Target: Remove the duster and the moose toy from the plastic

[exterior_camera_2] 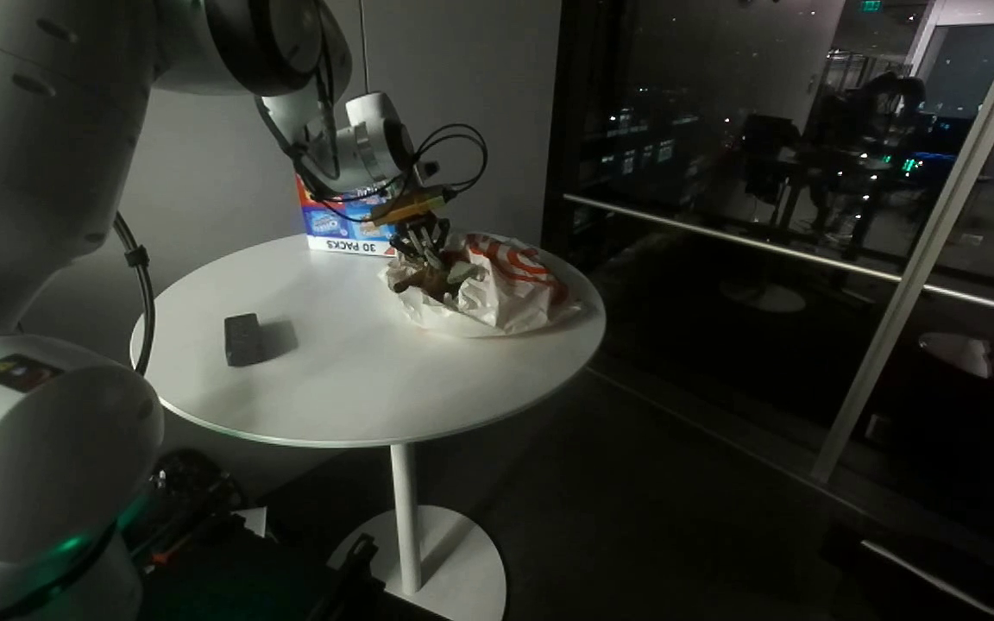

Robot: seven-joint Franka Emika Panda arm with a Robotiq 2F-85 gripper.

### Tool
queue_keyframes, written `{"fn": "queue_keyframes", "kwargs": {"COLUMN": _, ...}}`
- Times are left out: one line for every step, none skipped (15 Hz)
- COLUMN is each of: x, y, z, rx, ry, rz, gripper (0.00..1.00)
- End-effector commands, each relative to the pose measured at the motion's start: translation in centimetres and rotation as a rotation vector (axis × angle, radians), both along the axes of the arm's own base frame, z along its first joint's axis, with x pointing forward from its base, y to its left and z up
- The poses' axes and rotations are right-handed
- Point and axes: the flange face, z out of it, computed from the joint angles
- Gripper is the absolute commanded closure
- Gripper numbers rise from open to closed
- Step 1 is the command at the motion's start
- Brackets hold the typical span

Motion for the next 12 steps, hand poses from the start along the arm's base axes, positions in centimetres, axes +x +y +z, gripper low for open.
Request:
{"fn": "queue_keyframes", "kwargs": {"x": -0.2, "y": 0.0, "z": 3.0, "rx": 0.020, "ry": -0.036, "rz": -0.027, "gripper": 0.91}}
{"fn": "queue_keyframes", "kwargs": {"x": -0.3, "y": 0.0, "z": 3.7, "rx": 0.021, "ry": -0.045, "rz": -0.027, "gripper": 0.91}}
{"fn": "queue_keyframes", "kwargs": {"x": -0.5, "y": 0.1, "z": 4.8, "rx": 0.023, "ry": -0.060, "rz": -0.025, "gripper": 0.91}}
{"fn": "queue_keyframes", "kwargs": {"x": -0.7, "y": 0.1, "z": 5.7, "rx": 0.024, "ry": -0.074, "rz": -0.025, "gripper": 0.91}}
{"fn": "queue_keyframes", "kwargs": {"x": -1.1, "y": 0.2, "z": 6.9, "rx": 0.033, "ry": -0.082, "rz": -0.017, "gripper": 0.91}}
{"fn": "queue_keyframes", "kwargs": {"x": -1.4, "y": 0.4, "z": 8.2, "rx": 0.040, "ry": -0.098, "rz": -0.014, "gripper": 0.91}}
{"fn": "queue_keyframes", "kwargs": {"x": -2.0, "y": 0.4, "z": 9.6, "rx": 0.061, "ry": -0.097, "rz": -0.002, "gripper": 0.91}}
{"fn": "queue_keyframes", "kwargs": {"x": -2.7, "y": 0.6, "z": 10.9, "rx": 0.074, "ry": -0.081, "rz": 0.002, "gripper": 0.91}}
{"fn": "queue_keyframes", "kwargs": {"x": -3.2, "y": 1.0, "z": 12.1, "rx": 0.100, "ry": -0.081, "rz": 0.007, "gripper": 0.91}}
{"fn": "queue_keyframes", "kwargs": {"x": -4.1, "y": 1.3, "z": 13.4, "rx": 0.127, "ry": -0.054, "rz": 0.021, "gripper": 0.91}}
{"fn": "queue_keyframes", "kwargs": {"x": -5.0, "y": 1.6, "z": 14.7, "rx": 0.180, "ry": -0.025, "rz": 0.051, "gripper": 0.91}}
{"fn": "queue_keyframes", "kwargs": {"x": -5.7, "y": 2.1, "z": 15.8, "rx": 0.237, "ry": 0.009, "rz": 0.079, "gripper": 0.91}}
